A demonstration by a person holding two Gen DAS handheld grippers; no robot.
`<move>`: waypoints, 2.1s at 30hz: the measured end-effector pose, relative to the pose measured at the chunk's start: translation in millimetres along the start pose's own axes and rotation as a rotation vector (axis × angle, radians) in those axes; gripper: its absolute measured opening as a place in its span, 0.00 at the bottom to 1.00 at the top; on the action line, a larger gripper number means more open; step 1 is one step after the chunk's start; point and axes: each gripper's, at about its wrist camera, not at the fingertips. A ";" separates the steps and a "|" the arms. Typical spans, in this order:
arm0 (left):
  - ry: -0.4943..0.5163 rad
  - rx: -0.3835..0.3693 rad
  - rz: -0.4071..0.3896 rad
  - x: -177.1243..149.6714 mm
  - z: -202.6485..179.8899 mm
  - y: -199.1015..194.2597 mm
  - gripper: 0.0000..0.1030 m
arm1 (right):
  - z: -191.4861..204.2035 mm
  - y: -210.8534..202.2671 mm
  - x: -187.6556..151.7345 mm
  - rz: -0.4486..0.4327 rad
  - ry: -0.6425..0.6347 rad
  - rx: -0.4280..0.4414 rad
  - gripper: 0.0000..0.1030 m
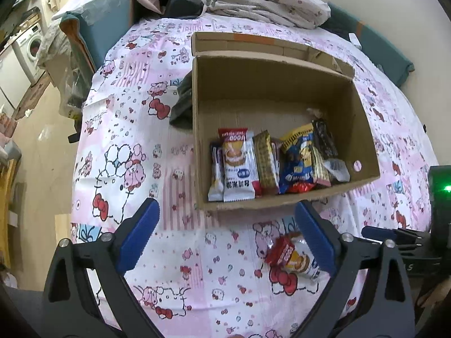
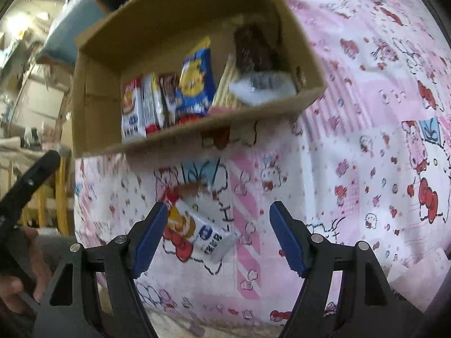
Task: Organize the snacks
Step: 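Move both grippers back to the last rice cake and small candy, then grasp the small brown candy with the left gripper while the right holds the FOOD rice cake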
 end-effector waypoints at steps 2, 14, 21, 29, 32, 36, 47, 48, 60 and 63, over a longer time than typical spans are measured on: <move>0.002 0.006 0.008 -3.6 -0.1 0.9 0.93 | -1.0 4.5 -1.0 0.017 -0.004 -0.006 0.75; -0.072 0.024 0.034 -3.0 15.7 4.8 0.93 | 25.6 56.0 4.2 0.195 -0.127 -0.066 0.75; -0.088 0.011 0.060 -0.4 16.6 11.4 0.93 | 71.3 83.0 -0.2 0.198 -0.352 -0.159 0.52; -0.048 0.011 0.091 -2.5 11.8 17.9 0.93 | 67.4 57.0 -21.5 0.173 -0.357 -0.113 0.31; 0.016 0.006 0.133 -7.0 -1.1 28.2 0.92 | 50.6 26.3 -27.5 0.095 -0.259 -0.026 0.31; 0.128 0.007 0.164 -15.4 -26.3 40.2 0.92 | 19.6 -11.0 -33.6 -0.067 -0.085 0.066 0.31; 0.444 0.053 0.295 -30.1 -109.0 101.5 0.77 | -19.4 -41.1 -27.2 -0.170 0.101 0.124 0.31; 0.454 0.067 0.296 -30.6 -113.3 106.4 0.77 | -22.1 -40.7 -27.8 -0.166 0.109 0.131 0.31; 0.558 0.011 0.321 -42.5 -138.0 126.3 0.15 | -25.8 -37.1 -26.0 -0.153 0.118 0.133 0.31; 0.536 -0.014 0.328 -47.2 -133.5 118.7 0.14 | -23.9 -37.2 -25.1 -0.156 0.112 0.135 0.31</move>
Point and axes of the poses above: each gripper's, at about its wrist camera, not at the fingertips, and y roughly the way its jaws point, z to its left, x to its top, and after that the axes turned 12 degrees about z, right-handed
